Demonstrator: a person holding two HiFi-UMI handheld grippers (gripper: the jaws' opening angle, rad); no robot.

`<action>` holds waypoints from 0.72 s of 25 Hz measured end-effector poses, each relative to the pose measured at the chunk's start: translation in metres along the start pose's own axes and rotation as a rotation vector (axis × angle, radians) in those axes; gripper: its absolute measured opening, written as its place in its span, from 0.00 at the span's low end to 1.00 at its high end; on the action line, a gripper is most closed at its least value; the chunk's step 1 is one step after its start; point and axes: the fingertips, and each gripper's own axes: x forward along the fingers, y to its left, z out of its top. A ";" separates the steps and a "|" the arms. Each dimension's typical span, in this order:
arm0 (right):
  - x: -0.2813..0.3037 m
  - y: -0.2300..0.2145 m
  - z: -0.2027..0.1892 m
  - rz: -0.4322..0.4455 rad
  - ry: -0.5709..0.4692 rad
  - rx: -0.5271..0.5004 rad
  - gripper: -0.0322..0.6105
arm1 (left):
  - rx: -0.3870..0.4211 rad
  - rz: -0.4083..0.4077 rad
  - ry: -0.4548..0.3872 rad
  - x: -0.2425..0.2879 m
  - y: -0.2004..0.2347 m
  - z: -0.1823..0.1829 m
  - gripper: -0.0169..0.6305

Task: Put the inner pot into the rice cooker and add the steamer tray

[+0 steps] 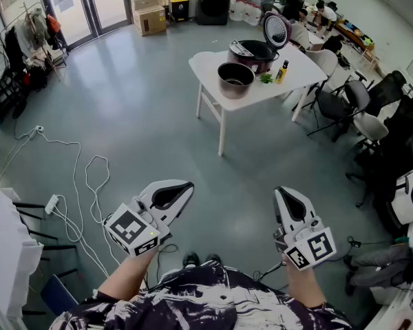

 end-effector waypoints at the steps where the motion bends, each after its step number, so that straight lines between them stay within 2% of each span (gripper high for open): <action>1: 0.000 -0.001 0.000 0.002 -0.001 0.000 0.05 | 0.001 -0.001 -0.003 0.001 0.000 0.000 0.03; 12: -0.004 -0.001 -0.006 0.011 -0.007 0.008 0.05 | -0.005 0.007 -0.001 0.001 -0.003 -0.006 0.03; 16: -0.004 0.001 0.000 0.052 -0.066 0.052 0.06 | -0.008 0.010 0.004 0.004 -0.005 -0.007 0.03; 17: -0.003 0.001 0.002 0.057 -0.088 0.064 0.38 | -0.009 0.012 0.005 0.004 -0.005 -0.008 0.03; 18: -0.002 0.001 0.003 0.051 -0.110 0.062 0.75 | -0.009 0.015 0.005 0.004 -0.006 -0.009 0.03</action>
